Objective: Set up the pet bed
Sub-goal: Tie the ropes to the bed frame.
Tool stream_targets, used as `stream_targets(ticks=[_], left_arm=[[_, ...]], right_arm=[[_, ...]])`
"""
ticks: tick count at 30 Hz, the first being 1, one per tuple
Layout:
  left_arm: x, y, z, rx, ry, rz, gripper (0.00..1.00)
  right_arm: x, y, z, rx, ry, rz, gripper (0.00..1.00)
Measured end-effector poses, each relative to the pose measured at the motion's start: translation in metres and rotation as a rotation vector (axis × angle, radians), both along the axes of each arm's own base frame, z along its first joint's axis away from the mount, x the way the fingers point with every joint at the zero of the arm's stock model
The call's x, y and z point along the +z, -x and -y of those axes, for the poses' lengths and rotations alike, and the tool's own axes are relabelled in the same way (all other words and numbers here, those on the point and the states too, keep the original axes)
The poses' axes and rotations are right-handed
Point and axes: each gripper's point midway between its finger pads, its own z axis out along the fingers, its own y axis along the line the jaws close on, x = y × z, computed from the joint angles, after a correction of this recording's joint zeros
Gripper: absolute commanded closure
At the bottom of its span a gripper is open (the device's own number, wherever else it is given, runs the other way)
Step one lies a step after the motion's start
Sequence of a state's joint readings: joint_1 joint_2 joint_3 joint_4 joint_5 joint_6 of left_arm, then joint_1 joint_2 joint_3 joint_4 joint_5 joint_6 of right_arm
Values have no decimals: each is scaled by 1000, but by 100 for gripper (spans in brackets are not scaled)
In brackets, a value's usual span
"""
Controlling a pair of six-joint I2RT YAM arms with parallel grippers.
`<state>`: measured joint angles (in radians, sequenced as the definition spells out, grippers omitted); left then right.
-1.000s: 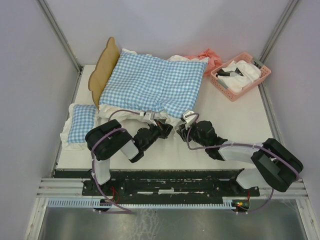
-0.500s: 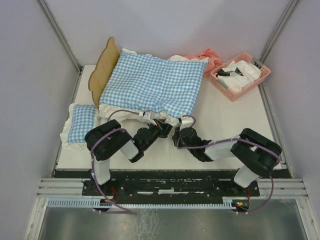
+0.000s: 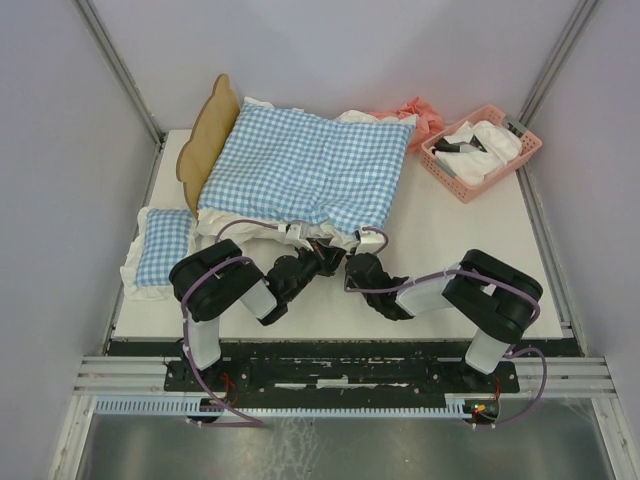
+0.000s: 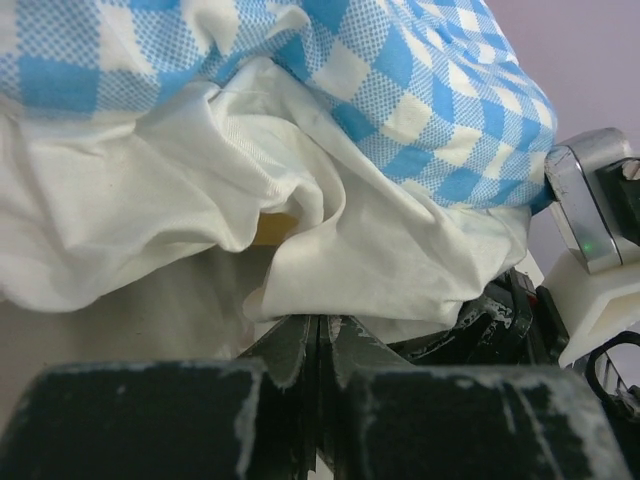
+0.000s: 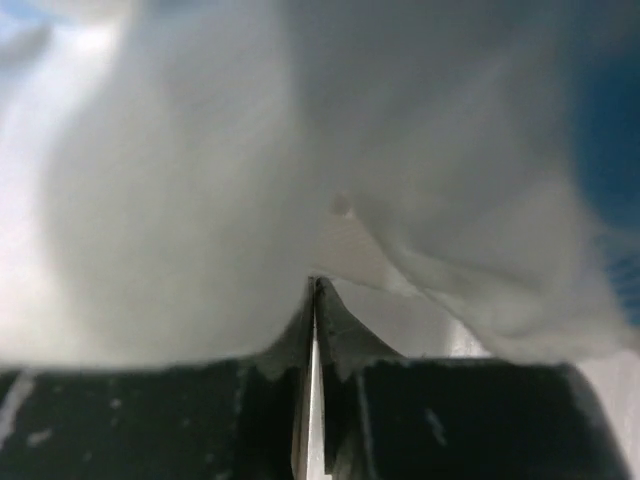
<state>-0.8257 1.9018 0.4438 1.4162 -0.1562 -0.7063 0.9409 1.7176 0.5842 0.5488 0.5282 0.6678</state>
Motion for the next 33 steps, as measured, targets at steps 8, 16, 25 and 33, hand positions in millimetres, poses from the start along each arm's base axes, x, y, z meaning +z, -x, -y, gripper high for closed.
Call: stream_targets(ticks=[8, 16, 25, 33], left_arm=[[1, -1, -6, 27, -2, 1, 97], [-5, -4, -18, 72, -34, 1, 97], [-10, -4, -25, 96, -67, -12, 97], [-15, -4, -29, 108, -99, -25, 97]], right_arm=[[-1, -3, 25, -89, 82, 21, 98], [3, 4, 63, -136, 216, 38, 98], [16, 1, 87, -160, 249, 64, 98], [17, 2, 108, -190, 255, 59, 98]])
